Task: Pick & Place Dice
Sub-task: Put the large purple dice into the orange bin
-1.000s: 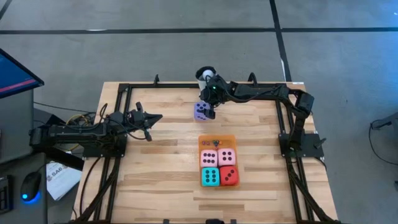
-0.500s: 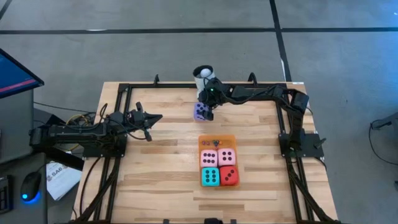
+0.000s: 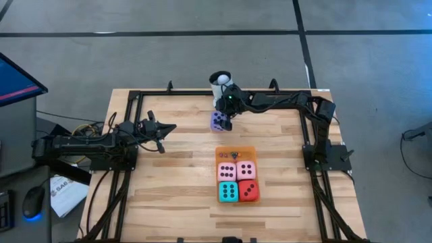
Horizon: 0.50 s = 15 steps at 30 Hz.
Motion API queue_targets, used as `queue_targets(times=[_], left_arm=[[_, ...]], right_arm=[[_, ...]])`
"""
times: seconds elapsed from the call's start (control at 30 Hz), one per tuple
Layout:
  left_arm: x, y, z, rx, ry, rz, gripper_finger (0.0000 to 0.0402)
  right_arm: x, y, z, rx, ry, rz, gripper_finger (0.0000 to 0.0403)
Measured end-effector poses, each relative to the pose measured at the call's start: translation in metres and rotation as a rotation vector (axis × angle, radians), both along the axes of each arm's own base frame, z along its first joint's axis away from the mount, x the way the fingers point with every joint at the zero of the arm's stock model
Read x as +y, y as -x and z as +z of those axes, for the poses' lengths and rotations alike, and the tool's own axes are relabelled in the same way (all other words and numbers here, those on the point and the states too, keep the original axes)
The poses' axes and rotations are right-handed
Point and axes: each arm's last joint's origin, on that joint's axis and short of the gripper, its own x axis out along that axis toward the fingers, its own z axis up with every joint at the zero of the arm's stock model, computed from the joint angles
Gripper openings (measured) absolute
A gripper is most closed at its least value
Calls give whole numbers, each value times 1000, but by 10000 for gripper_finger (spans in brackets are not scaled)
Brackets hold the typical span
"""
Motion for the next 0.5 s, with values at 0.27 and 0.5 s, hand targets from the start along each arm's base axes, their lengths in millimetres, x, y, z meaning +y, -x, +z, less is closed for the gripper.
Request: queue_targets(times=[0.27, 0.5], left_arm=[[0, 0, 0, 0, 0, 0, 1], [0, 0, 0, 0, 0, 0, 1]], right_arm=[[5, 0, -1, 24, 1, 20, 400], [4, -1, 2, 18, -2, 5, 400]])
